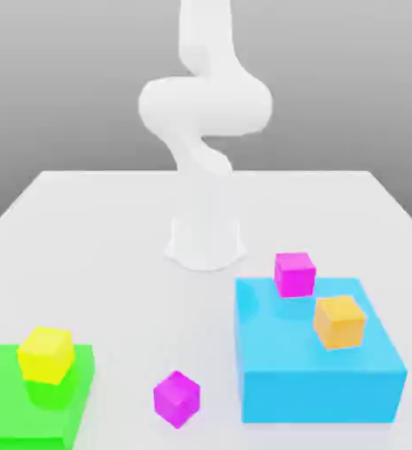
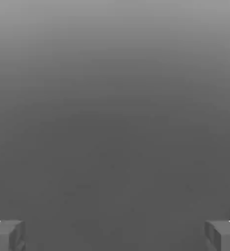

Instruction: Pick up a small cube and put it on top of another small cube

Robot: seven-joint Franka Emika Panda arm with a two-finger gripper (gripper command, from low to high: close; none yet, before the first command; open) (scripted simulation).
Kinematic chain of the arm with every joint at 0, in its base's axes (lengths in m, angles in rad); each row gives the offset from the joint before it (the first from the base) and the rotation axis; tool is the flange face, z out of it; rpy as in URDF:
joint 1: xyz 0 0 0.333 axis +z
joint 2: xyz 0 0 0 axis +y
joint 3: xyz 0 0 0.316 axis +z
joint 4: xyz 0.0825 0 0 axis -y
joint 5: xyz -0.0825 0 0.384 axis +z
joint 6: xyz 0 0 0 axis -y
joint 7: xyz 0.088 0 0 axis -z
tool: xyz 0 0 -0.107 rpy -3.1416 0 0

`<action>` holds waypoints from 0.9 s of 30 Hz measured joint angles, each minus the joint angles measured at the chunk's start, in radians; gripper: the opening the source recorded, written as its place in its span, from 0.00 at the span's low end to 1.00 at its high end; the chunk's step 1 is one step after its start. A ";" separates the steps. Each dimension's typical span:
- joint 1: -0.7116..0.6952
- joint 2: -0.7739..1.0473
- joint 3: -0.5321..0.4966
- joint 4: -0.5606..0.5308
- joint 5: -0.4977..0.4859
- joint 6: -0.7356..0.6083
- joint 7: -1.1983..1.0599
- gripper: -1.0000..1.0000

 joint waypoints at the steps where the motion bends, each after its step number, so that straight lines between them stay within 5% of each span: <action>1: 0.012 0.039 -0.014 -0.013 -0.001 0.020 -0.038 0.50; 16: 0.132 0.585 -0.182 -0.197 0.066 0.297 -0.623 0.50; 27: 0.063 0.985 -0.123 -0.271 0.159 0.528 -0.978 0.50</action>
